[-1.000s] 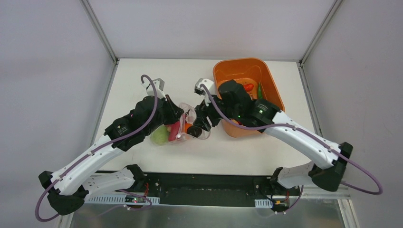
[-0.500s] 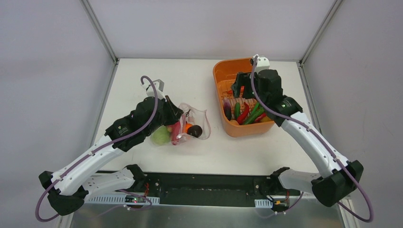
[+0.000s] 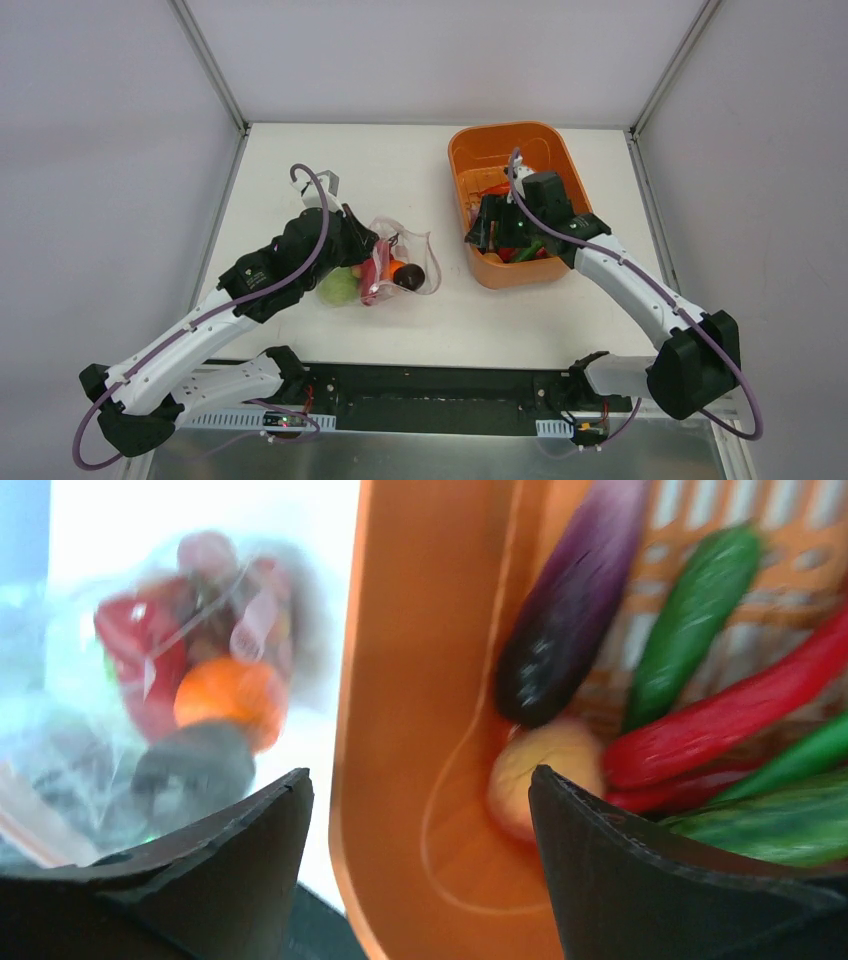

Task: Place the food in the zip-top bag and seal the zipper
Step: Move the bin to the center of the board.

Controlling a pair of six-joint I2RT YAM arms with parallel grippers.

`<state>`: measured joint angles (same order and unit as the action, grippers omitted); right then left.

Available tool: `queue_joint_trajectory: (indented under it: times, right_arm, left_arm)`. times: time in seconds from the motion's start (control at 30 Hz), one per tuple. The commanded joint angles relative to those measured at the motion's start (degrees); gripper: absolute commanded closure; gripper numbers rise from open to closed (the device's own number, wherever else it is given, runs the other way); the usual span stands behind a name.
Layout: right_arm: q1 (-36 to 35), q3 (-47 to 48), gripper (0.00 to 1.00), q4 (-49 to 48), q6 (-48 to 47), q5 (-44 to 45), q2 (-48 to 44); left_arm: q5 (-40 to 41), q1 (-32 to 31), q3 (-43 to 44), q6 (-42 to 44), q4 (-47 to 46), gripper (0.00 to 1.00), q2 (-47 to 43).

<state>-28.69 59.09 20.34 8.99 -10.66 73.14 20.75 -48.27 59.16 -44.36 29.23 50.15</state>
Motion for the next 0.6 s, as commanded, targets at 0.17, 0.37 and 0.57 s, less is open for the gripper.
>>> queue_joint_trajectory:
  times: [0.17,0.37,0.57]
  right_arm:
    - [-6.14,-6.15,0.19,3.62,-7.34,-27.65,-3.45]
    - [-16.1,-7.74,0.19,10.43,-12.35,-29.44,-6.17]
    - [-18.36,-7.9,0.18,13.97,-13.45,-28.83,-9.34]
  left_arm:
    - [3.42,0.55,-0.26,0.83,0.26,1.0,-1.4]
    - [3.89,0.61,0.46,1.43,0.3,1.0,-0.64]
    - [3.9,0.57,0.81,1.48,0.77,1.0,-0.87]
